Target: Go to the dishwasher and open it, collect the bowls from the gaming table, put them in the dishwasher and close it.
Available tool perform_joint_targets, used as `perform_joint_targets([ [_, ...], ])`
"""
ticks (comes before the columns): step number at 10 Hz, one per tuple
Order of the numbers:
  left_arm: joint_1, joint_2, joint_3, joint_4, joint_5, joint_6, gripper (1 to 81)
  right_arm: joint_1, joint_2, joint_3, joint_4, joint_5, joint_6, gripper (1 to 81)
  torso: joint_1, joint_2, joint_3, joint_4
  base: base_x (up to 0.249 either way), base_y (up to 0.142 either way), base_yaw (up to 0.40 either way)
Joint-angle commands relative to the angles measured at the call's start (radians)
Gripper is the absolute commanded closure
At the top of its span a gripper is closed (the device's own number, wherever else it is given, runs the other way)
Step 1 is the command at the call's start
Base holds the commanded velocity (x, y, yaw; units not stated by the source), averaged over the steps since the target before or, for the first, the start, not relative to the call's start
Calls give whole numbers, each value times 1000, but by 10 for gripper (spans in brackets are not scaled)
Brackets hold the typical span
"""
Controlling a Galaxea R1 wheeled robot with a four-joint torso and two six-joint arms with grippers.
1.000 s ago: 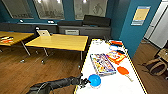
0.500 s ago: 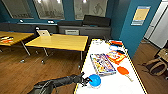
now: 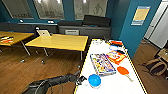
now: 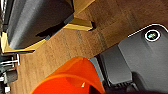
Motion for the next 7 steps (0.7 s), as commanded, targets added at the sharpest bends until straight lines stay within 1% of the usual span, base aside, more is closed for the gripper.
perform_joint_targets([
  [1,-167,-17,25,1,23,-5,10,46,-33,15,-29,-25,-2,811,0,0,0,0,0,0,0],
  [3,-178,-6,19,5,0,-4,10,46,-31,13,-29,-25,-2,811,0,0,0,0,0,0,0],
  [5,-192,23,17,5,-1,-5,10,49,-31,13,-29,-25,-2,811,0,0,0,0,0,0,0],
  [7,-204,67,-6,5,0,-5,10,47,-33,13,-29,-25,-2,811,0,0,0,0,0,0,0],
])
